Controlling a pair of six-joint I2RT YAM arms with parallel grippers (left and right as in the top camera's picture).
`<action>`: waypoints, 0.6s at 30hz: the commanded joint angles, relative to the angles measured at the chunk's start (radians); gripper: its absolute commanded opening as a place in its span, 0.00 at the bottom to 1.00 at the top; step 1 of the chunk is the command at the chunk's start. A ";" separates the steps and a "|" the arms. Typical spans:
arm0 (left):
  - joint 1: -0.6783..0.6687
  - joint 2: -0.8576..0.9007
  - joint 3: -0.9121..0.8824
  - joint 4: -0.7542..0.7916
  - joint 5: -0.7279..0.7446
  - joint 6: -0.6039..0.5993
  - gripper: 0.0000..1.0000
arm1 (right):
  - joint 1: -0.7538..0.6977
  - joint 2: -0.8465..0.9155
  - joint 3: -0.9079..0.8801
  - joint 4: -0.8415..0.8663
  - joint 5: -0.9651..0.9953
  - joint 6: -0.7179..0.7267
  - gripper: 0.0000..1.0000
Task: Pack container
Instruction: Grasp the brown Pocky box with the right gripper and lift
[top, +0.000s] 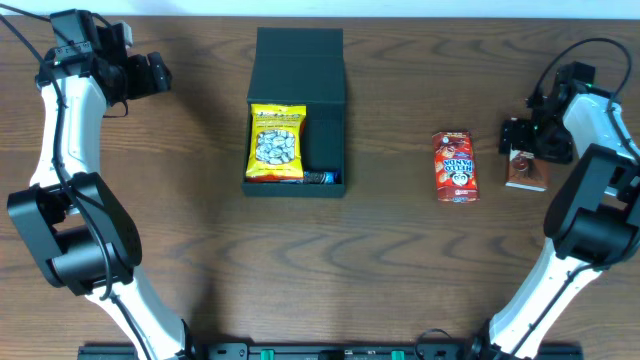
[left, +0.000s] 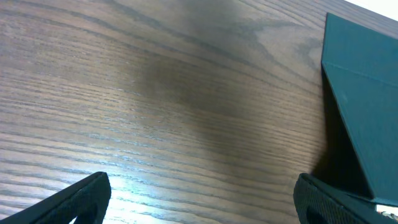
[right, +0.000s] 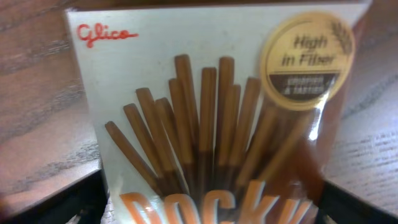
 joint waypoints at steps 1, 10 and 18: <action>0.005 0.016 -0.006 0.001 -0.004 -0.004 0.95 | 0.006 0.019 -0.017 -0.002 0.005 -0.005 0.76; 0.005 0.016 -0.006 0.002 -0.004 -0.003 0.95 | 0.052 0.021 0.008 -0.022 0.005 0.094 0.59; 0.005 0.016 -0.006 0.012 -0.004 -0.003 0.95 | 0.098 0.021 0.278 -0.185 -0.072 0.122 0.52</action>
